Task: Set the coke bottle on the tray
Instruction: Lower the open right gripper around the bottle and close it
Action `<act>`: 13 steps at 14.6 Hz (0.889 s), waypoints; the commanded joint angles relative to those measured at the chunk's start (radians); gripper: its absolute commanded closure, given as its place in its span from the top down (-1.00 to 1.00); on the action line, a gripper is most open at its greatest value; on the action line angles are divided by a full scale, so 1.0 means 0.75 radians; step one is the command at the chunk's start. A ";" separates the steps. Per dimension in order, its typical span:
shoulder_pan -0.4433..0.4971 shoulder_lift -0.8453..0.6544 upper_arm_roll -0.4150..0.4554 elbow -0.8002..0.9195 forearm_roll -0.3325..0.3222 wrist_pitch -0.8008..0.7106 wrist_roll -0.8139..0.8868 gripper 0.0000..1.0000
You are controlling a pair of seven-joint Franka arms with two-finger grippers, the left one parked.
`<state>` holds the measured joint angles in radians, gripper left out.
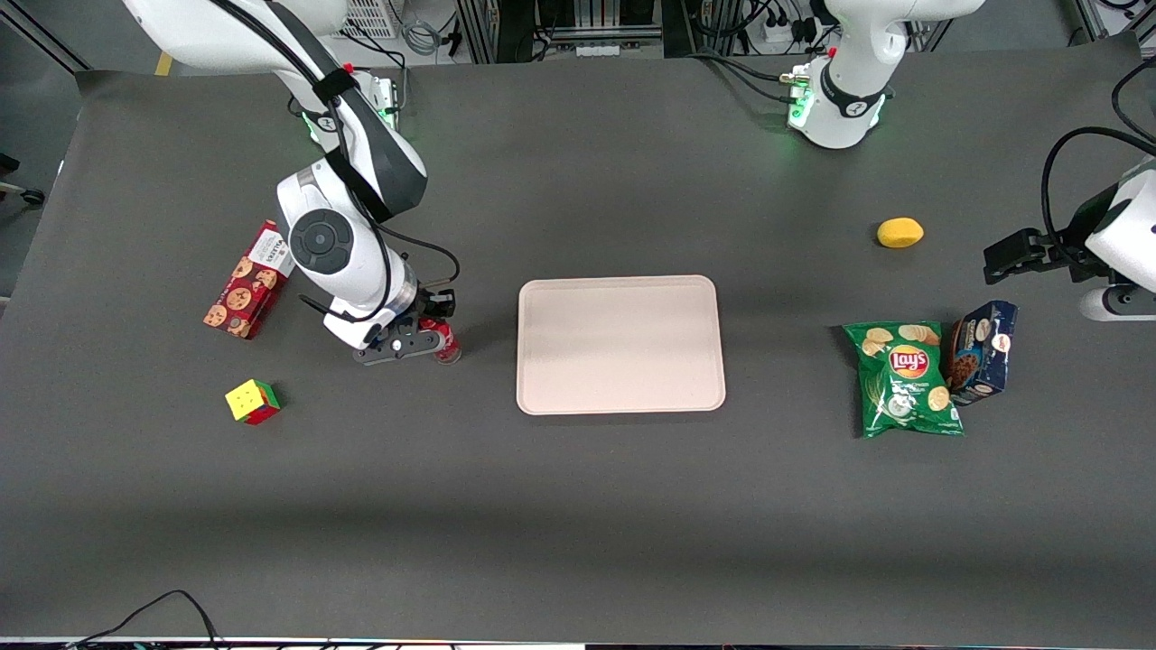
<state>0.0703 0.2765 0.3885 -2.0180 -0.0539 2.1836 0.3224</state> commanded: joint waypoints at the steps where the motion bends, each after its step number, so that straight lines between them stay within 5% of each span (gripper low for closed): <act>1: -0.006 0.004 0.006 0.001 -0.024 0.022 0.014 -0.39; 3: -0.006 0.002 0.006 0.001 -0.024 0.022 0.014 -1.00; 6: -0.004 -0.005 0.008 0.058 -0.022 -0.031 0.010 -1.00; 13: -0.002 -0.082 0.030 0.518 -0.002 -0.622 -0.076 -1.00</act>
<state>0.0695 0.2459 0.3994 -1.7879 -0.0596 1.9046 0.3138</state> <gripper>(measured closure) 0.674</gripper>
